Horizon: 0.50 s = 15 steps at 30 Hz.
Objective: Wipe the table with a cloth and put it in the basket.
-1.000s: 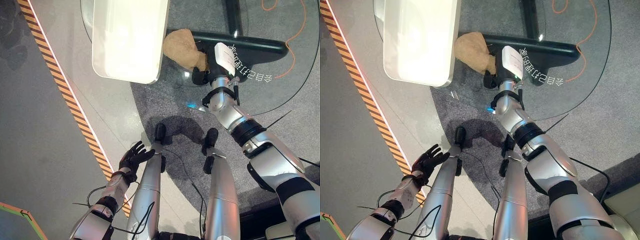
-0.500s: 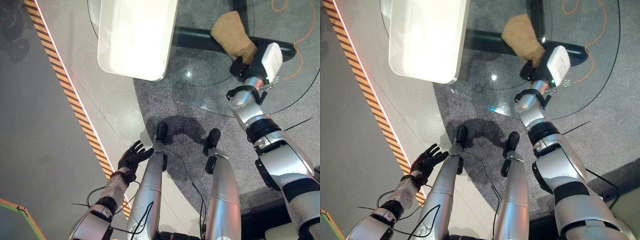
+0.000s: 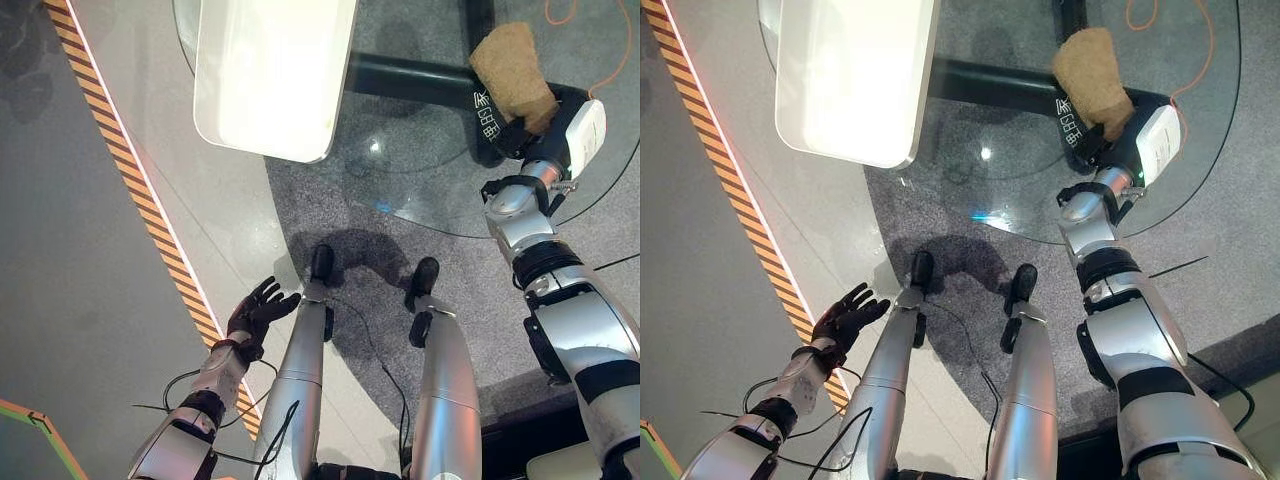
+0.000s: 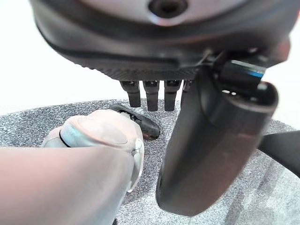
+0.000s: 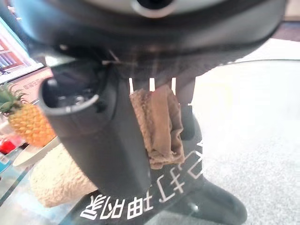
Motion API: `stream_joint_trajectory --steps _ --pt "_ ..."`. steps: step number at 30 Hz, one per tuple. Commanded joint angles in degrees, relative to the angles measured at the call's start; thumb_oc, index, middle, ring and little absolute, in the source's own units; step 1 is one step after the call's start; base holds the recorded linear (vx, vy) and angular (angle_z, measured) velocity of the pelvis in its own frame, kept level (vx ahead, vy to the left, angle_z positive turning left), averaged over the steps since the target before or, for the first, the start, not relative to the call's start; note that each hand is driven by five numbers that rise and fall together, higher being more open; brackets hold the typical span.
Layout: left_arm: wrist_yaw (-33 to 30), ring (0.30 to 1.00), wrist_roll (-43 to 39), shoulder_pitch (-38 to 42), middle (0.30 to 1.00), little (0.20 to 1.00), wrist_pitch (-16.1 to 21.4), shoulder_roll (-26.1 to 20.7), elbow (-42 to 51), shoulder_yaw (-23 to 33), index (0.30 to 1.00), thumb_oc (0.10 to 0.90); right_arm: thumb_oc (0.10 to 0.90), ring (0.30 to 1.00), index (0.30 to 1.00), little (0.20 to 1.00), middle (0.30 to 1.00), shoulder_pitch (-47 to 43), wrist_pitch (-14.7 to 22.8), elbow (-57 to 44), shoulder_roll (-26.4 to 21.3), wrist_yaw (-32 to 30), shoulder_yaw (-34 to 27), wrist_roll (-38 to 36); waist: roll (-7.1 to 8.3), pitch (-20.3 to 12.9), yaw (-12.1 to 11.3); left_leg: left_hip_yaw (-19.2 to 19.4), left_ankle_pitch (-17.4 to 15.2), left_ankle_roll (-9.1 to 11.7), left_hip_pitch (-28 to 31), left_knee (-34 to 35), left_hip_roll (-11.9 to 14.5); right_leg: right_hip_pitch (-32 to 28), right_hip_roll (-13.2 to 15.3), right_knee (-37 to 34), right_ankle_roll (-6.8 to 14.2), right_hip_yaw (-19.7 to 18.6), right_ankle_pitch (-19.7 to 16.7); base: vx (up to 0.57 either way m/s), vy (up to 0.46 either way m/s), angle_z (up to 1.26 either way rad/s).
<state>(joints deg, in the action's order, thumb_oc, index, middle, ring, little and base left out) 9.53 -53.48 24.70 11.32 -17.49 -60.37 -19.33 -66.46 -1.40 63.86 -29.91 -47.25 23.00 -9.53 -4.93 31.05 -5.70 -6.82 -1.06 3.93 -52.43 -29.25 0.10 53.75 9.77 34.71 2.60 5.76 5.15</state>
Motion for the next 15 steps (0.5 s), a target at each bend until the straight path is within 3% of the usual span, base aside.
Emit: stream_joint_trajectory --steps 1,4,5,6,7,9,10,15 --pt "0.62 0.9 -2.14 -2.9 0.9 0.9 0.71 -1.63 -1.04 1.88 0.9 0.8 0.1 0.3 0.3 0.2 0.3 1.13 0.4 -0.91 -9.71 -6.88 -1.57 -2.01 -1.75 -1.25 0.91 7.39 -2.1 -6.63 1.11 0.68 -3.06 0.24 -4.48 -1.71 -2.68 2.59 -1.84 0.0 0.0 0.0" --pt "1.34 0.9 -2.15 -2.83 0.9 0.9 1.26 -1.55 -1.86 2.02 0.9 0.8 0.1 0.3 0.3 0.2 0.3 0.83 1.49 0.22 -9.78 -7.22 -2.08 -3.47 -1.69 -1.25 0.85 7.32 -2.19 -6.61 1.1 0.78 -3.01 0.18 -4.5 -1.74 -2.75 2.63 -1.65 0.02 -0.002 0.0" --pt "1.38 0.9 -2.17 -3.18 0.9 0.9 1.27 -1.49 -2.1 1.91 0.9 0.8 0.1 0.3 0.3 0.2 0.3 1.08 1.73 0.4 -9.92 -7.4 -2.03 -4.22 -1.67 -1.25 0.84 7.0 -4.04 -6.36 2.43 0.33 -3.07 -0.96 -4.67 -1.05 -2.28 2.12 0.14 0.0 0.0 0.0" --pt "1.39 0.9 -2.19 -2.83 0.9 0.9 1.36 -1.55 -2.03 2.02 0.9 0.8 0.1 0.3 0.3 0.2 0.3 0.69 1.78 0.32 -10.03 -7.55 -2.14 -4.36 -1.63 -1.25 0.86 7.32 -2.22 -6.58 1.2 0.83 -3.01 0.05 -4.51 -1.86 -2.78 2.67 -1.61 0.07 -0.006 0.0" --pt "1.43 0.9 -2.23 -3.23 0.9 0.9 1.39 -1.46 -2.13 1.85 0.9 0.8 0.1 0.3 0.3 0.2 0.3 1.01 1.78 0.39 -9.91 -7.68 -2.07 -4.48 -1.67 -1.25 0.84 7.0 -4.03 -6.34 2.44 0.37 -3.04 -0.96 -4.67 -1.05 -2.28 2.13 0.14 0.0 0.0 0.0" --pt "1.67 0.9 -2.45 -3.13 0.9 0.9 1.63 -1.69 -2.25 2.12 0.9 0.8 0.1 0.3 0.3 0.2 0.3 0.66 2.31 0.39 -10.4 -8.25 -2.69 -5.28 -1.52 -1.25 0.92 7.34 -2.27 -6.46 1.27 0.9 -2.93 -0.09 -4.59 -2.04 -2.74 2.65 -1.57 0.0 0.0 0.0" --pt "1.87 0.9 -2.4 -3.62 0.9 0.9 1.63 -1.73 -2.36 2.15 0.9 0.8 0.1 0.3 0.3 0.2 0.3 0.77 2.35 0.74 -10.59 -8.5 -2.81 -5.82 -1.49 -1.25 0.89 7.0 -4.1 -6.21 2.55 0.46 -2.93 -1.16 -4.83 -1.3 -2.25 2.06 0.18 0.0 0.0 0.0" --pt "2.07 0.9 -2.7 -3.8 0.9 0.9 1.48 -2.38 -2.29 2.55 0.9 0.8 0.1 0.3 0.3 0.2 0.3 1.07 2.23 0.95 -12.13 -9.75 -3.95 -7.22 -1.16 -1.25 1.15 6.98 -4.06 -6.22 2.55 0.7 -2.86 -1.2 -5.19 -1.42 -2.28 1.92 0.2 0.02 0.0 0.0"
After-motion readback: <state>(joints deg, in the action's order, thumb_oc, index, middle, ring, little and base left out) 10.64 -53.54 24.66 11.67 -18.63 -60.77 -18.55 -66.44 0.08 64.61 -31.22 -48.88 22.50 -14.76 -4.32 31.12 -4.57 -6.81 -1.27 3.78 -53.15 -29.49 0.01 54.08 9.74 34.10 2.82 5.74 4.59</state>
